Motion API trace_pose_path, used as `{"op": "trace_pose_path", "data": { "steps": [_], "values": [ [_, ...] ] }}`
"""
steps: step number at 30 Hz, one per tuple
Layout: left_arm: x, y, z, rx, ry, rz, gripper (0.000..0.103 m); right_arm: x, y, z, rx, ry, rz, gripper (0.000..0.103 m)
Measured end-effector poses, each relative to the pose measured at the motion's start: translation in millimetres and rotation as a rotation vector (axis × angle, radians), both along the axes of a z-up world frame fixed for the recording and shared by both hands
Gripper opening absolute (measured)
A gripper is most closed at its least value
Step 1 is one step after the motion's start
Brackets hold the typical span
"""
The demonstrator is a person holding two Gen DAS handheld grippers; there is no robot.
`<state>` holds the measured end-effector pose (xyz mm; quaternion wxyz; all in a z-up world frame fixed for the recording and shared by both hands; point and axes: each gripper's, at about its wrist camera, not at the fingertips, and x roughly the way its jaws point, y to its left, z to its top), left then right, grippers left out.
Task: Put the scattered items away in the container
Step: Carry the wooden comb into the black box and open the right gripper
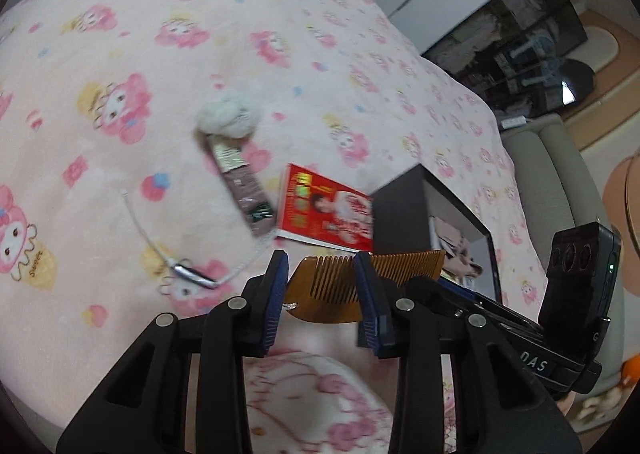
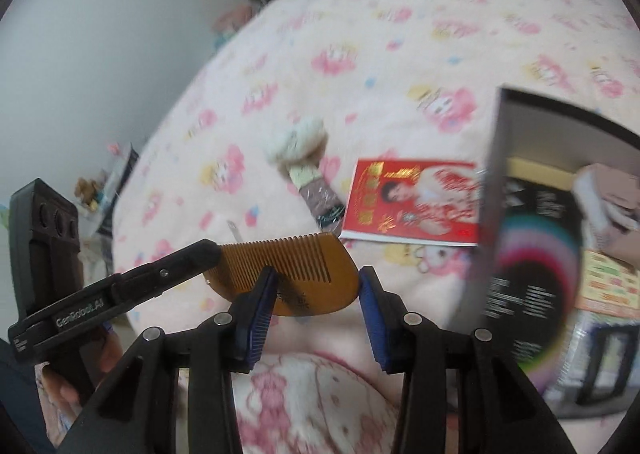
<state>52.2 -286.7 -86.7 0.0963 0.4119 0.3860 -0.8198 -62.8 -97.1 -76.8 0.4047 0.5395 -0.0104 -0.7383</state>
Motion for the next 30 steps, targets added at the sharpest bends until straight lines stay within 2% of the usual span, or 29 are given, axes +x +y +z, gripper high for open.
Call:
{"op": "trace_pose_path", "data": {
  "steps": [6, 13, 17, 21, 27, 30],
  "values": [
    [-60, 62, 28, -0.012, 0.030, -0.129, 0.034, -21, 69, 35, -0.031, 0.056, -0.127, 0.038],
    [-144, 151, 64, -0.001, 0.093, -0.314, 0.034, -54, 188, 82, -0.059, 0.129, -0.307, 0.038],
    [-178, 185, 73, 0.011, 0.115, -0.360, 0.034, -69, 238, 97, -0.044, 0.182, -0.381, 0.038],
    [-193, 198, 41, 0.056, 0.068, -0.354, 0.034, -82, 259, 80, -0.037, 0.145, -0.401, 0.038],
    [-207, 190, -28, 0.129, -0.042, -0.332, 0.034, -106, 249, 13, 0.032, 0.026, -0.365, 0.037],
    [-217, 187, -52, 0.129, -0.105, -0.333, 0.034, -119, 236, -21, 0.101, -0.015, -0.345, 0.036]
  ]
}}
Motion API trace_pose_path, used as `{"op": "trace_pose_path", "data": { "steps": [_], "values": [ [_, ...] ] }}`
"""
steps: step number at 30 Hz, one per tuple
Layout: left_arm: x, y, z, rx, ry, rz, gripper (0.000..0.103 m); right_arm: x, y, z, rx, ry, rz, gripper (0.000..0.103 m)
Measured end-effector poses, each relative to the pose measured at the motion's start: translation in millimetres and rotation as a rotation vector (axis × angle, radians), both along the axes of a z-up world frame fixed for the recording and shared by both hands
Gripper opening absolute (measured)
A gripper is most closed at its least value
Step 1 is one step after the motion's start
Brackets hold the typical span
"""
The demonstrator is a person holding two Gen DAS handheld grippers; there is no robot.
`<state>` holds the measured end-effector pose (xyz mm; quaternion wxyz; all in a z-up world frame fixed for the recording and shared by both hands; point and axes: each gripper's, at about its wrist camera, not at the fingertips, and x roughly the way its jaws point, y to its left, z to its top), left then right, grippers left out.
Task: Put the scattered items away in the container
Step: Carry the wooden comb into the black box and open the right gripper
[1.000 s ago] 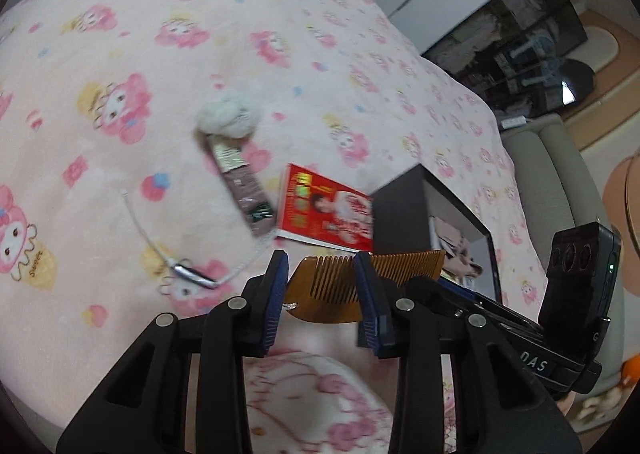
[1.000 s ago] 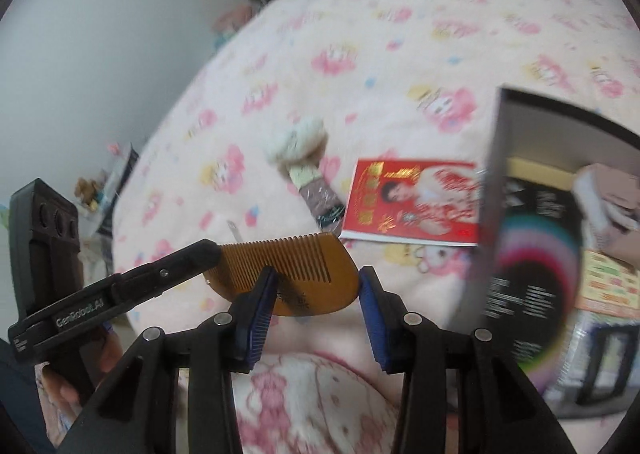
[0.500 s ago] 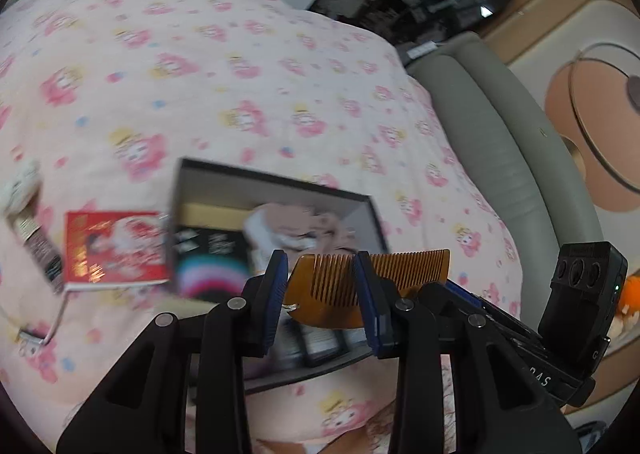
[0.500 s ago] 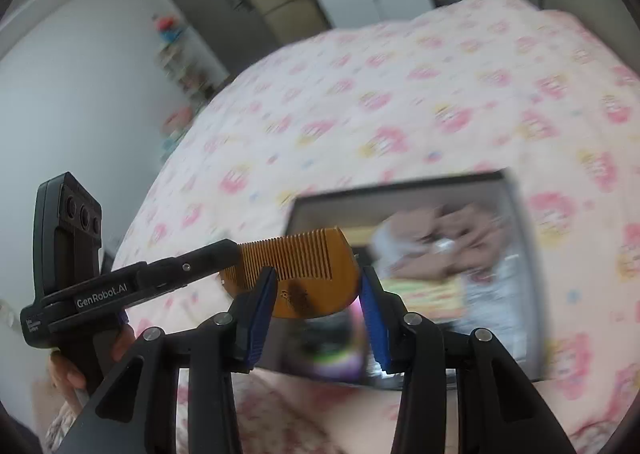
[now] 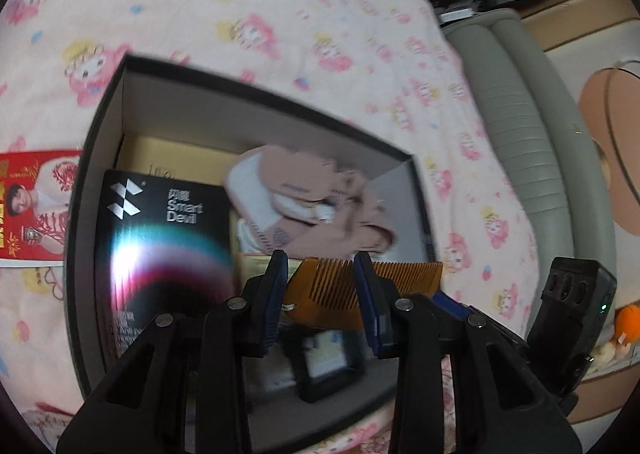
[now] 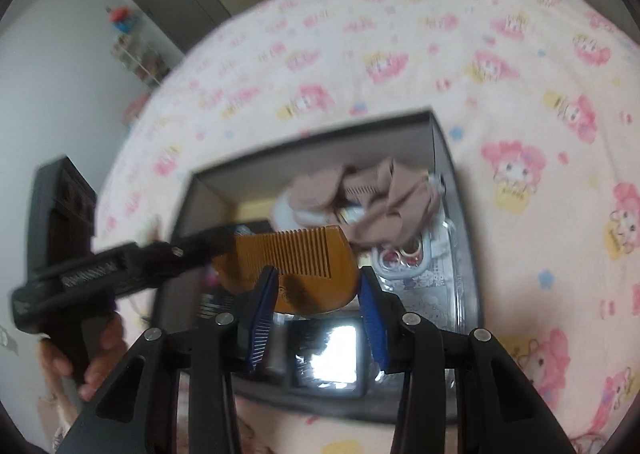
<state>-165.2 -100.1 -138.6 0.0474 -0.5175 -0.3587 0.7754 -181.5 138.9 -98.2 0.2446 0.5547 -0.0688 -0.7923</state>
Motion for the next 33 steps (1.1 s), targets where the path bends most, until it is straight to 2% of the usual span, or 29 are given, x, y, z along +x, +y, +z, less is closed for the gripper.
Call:
{"op": "trace_pose_path", "data": {
  "steps": [6, 10, 14, 17, 20, 23, 25, 26, 30, 33],
  "values": [
    [-20, 7, -24, -0.127, -0.123, -0.044, 0.034, -12, -7, -51, 0.034, -0.134, -0.005, 0.036],
    [-11, 11, -15, -0.178, -0.091, -0.027, 0.034, -9, -2, -46, 0.056, -0.085, -0.013, 0.036],
    [-3, 18, -6, -0.229, -0.032, -0.036, 0.034, -3, 0, -30, 0.071, 0.026, -0.014, 0.036],
    [-12, 19, -18, -0.263, -0.086, -0.042, 0.034, -7, -8, -38, 0.078, 0.002, 0.012, 0.036],
    [-18, 21, -29, -0.255, -0.141, -0.053, 0.034, -7, -13, -49, 0.057, -0.053, 0.025, 0.036],
    [-11, 25, -27, -0.243, -0.171, -0.080, 0.032, -6, -15, -54, 0.074, -0.051, 0.024, 0.036],
    [-4, 27, -26, -0.178, -0.168, -0.112, 0.031, -8, -14, -52, 0.096, -0.043, 0.018, 0.036],
    [-1, 28, -24, -0.170, -0.160, -0.111, 0.031, -9, -14, -52, 0.101, -0.042, 0.014, 0.036],
    [2, 23, -13, -0.223, -0.109, -0.072, 0.031, -9, -14, -51, 0.123, -0.026, 0.002, 0.036],
    [0, 23, -20, -0.150, -0.128, -0.094, 0.031, -9, -15, -53, 0.128, -0.021, 0.009, 0.036]
  ]
}}
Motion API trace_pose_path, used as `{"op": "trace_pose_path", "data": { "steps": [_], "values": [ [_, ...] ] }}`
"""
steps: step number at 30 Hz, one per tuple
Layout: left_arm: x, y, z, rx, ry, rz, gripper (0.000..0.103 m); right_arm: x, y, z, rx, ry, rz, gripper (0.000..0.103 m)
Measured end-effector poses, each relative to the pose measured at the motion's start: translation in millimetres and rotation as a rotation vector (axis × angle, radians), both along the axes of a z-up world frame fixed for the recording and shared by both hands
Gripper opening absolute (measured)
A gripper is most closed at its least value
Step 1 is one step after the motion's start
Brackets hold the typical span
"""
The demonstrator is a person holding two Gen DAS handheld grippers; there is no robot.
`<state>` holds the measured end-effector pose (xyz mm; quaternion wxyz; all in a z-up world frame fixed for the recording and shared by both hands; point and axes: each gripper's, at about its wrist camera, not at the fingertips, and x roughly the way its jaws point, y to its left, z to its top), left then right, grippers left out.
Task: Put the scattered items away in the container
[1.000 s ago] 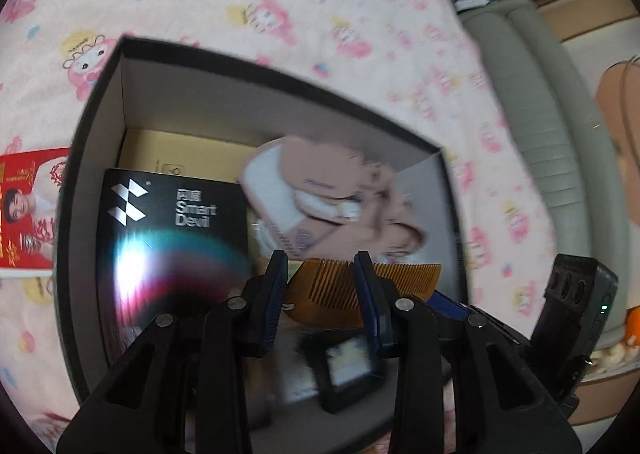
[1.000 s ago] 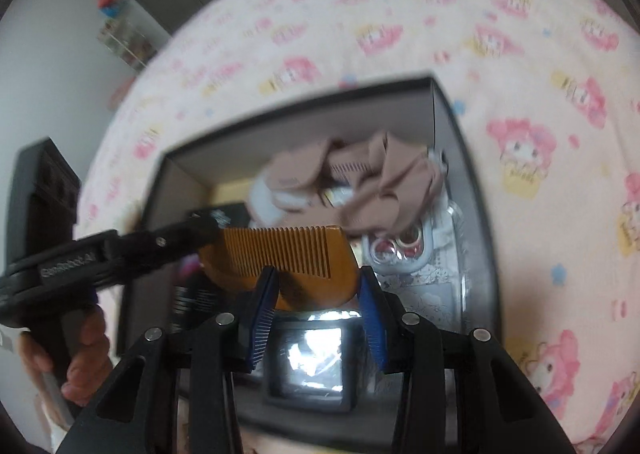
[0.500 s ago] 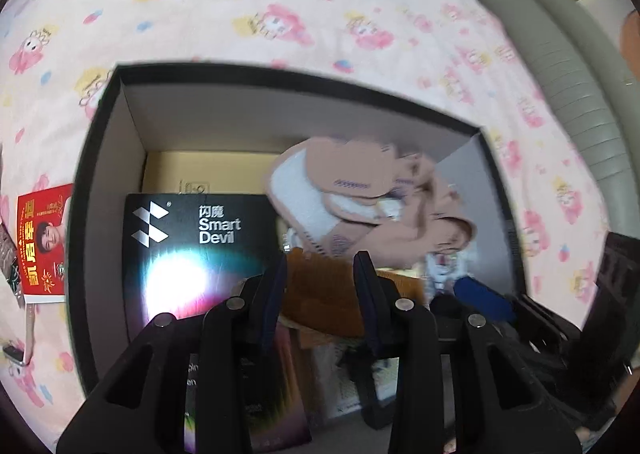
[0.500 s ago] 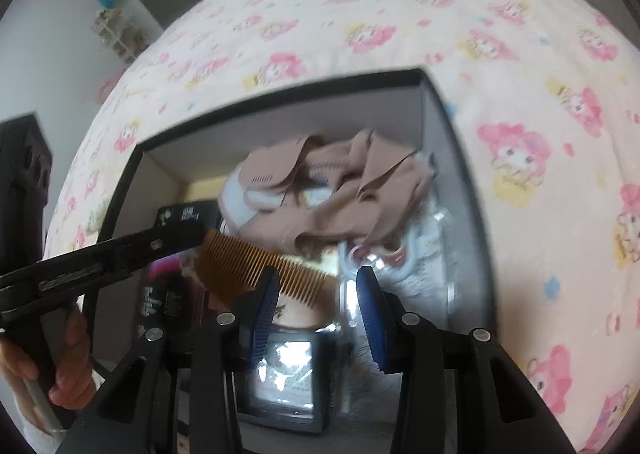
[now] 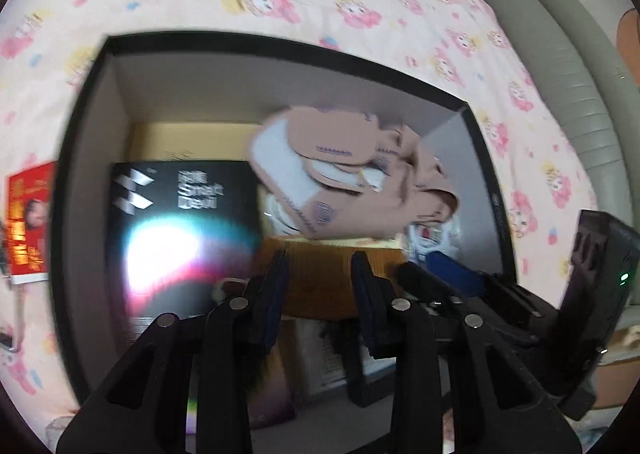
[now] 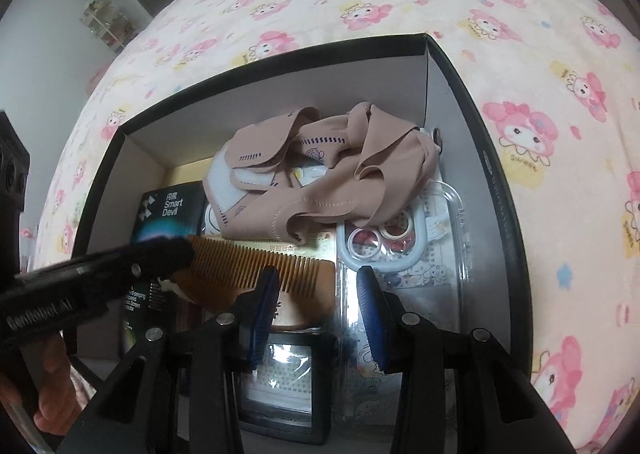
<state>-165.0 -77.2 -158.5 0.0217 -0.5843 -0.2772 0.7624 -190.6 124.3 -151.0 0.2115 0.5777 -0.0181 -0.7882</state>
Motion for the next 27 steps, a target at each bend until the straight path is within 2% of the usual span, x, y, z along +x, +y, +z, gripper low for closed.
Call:
{"op": "trace_pose_path", "data": {
  "steps": [2, 10, 13, 17, 20, 24, 27],
  "values": [
    [0, 3, -9, 0.030, -0.037, -0.007, 0.031, -1, -1, -1, 0.003, 0.006, 0.007, 0.036],
    [11, 4, -1, 0.041, -0.016, 0.007, 0.031, 0, -4, -2, 0.026, -0.008, -0.006, 0.036],
    [25, 13, 20, -0.003, 0.049, -0.016, 0.032, 9, -6, 8, 0.041, 0.014, -0.018, 0.037],
    [47, 29, 61, -0.110, 0.154, -0.050, 0.046, 26, -1, 38, 0.079, 0.088, -0.061, 0.040],
    [58, 30, 90, -0.167, 0.232, -0.062, 0.048, 42, 4, 67, 0.066, 0.156, -0.090, 0.044],
    [69, 36, 115, -0.211, 0.300, -0.080, 0.052, 64, 7, 96, 0.048, 0.229, -0.118, 0.052],
    [69, 45, 129, -0.218, 0.335, -0.092, 0.052, 81, 8, 117, 0.042, 0.279, -0.125, 0.053]
  ]
}}
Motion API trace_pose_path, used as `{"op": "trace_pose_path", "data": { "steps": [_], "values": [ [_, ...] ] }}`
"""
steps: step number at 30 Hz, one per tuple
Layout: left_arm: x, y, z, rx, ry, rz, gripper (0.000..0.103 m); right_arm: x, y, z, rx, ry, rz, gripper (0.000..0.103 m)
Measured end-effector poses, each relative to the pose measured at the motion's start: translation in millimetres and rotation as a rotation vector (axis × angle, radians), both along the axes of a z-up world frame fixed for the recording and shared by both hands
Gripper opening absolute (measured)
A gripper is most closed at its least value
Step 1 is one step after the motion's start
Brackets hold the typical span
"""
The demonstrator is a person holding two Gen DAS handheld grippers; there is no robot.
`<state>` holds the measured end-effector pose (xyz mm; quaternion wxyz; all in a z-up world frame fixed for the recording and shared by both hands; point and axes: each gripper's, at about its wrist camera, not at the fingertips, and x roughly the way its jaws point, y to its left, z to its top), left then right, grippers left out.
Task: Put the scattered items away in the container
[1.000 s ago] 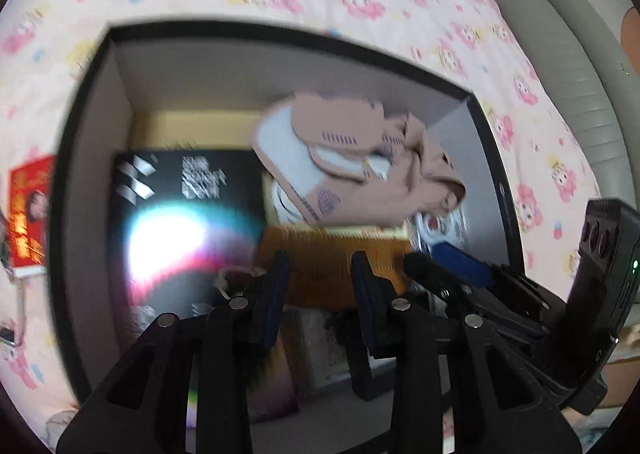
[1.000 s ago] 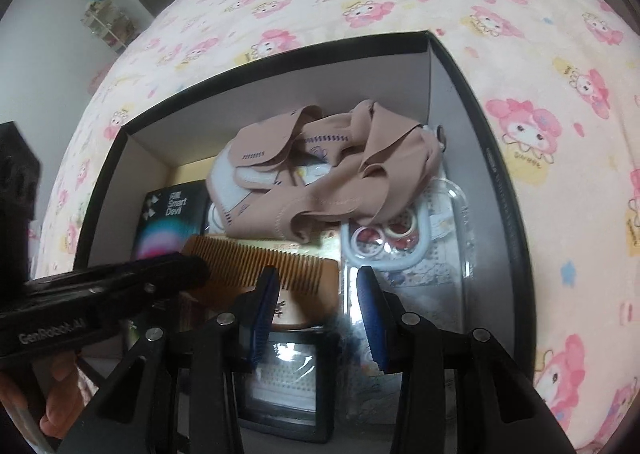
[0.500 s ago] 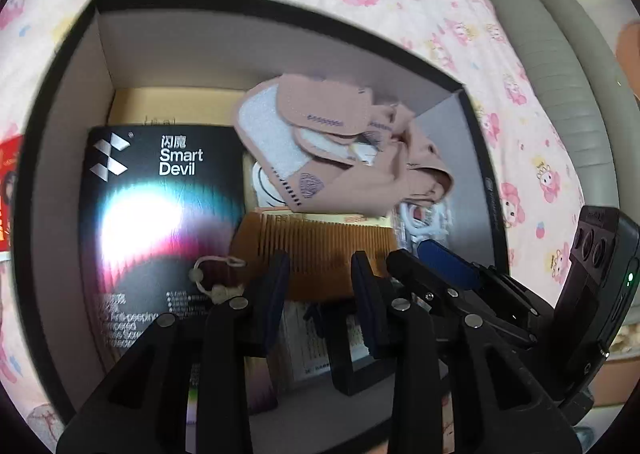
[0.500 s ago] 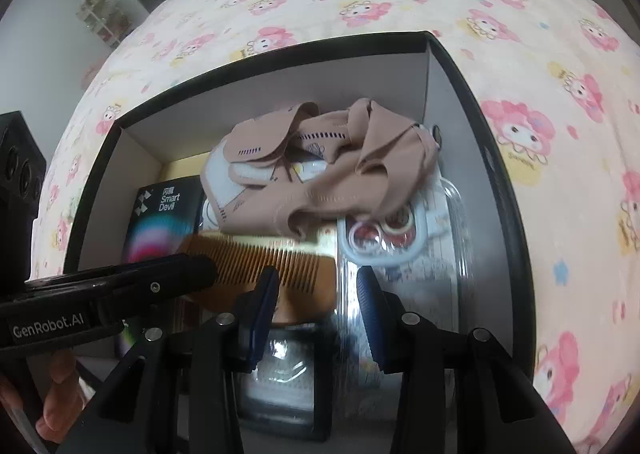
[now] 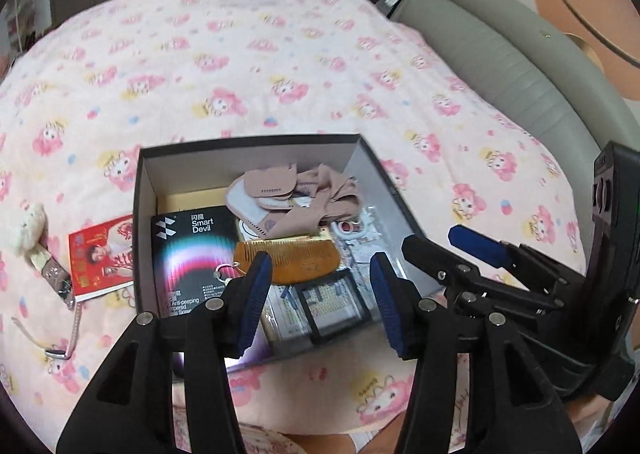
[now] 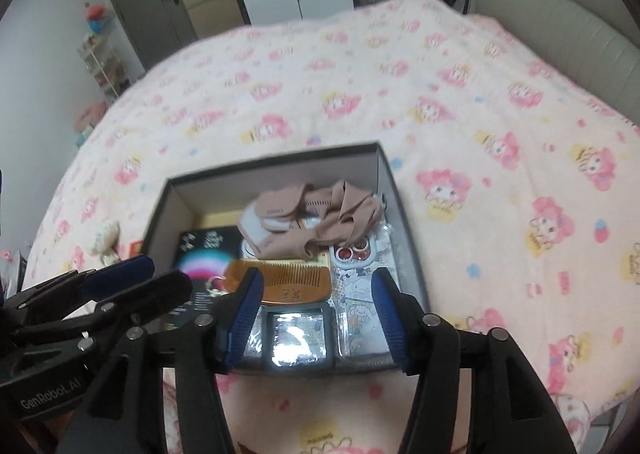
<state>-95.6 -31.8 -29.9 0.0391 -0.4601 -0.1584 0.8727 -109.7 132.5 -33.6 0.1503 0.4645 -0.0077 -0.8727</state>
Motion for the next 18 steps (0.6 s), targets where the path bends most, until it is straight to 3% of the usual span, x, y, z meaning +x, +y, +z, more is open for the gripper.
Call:
{"op": "trace_pose_path", "data": {
  "steps": [6, 18],
  "values": [
    [26, 7, 24, -0.018, 0.037, -0.017, 0.052, 32, 1, 27, 0.028, 0.069, -0.006, 0.053],
    [75, -5, 47, -0.054, 0.079, 0.010, 0.052, 74, -22, 52, 0.038, 0.135, 0.048, 0.053]
  ]
}}
